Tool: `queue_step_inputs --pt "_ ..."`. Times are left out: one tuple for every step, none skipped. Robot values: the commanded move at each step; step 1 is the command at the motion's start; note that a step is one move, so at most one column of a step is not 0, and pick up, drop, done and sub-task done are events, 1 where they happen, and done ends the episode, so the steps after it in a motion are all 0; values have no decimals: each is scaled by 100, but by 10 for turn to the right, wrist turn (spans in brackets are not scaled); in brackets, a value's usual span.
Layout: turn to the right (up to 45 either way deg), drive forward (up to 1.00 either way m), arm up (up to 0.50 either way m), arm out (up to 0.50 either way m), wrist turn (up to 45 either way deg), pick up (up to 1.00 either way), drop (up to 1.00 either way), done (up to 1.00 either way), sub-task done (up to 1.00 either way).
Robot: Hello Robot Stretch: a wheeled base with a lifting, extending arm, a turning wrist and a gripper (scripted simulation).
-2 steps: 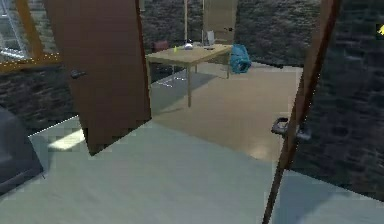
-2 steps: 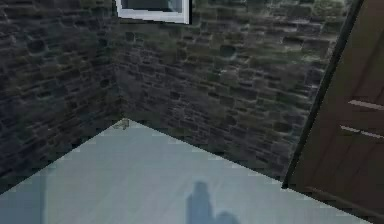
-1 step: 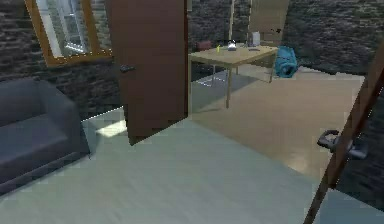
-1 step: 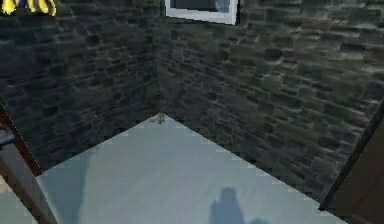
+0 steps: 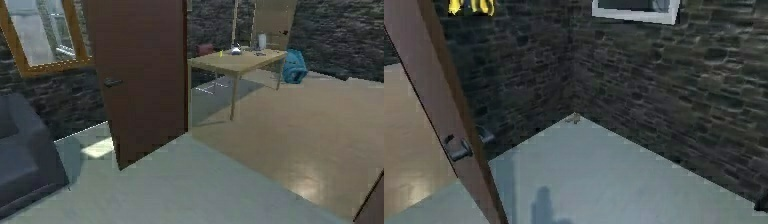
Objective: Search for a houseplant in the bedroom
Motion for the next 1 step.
queue_step_inputs --pt "-60 0 0 0 0 0 0 0 0"
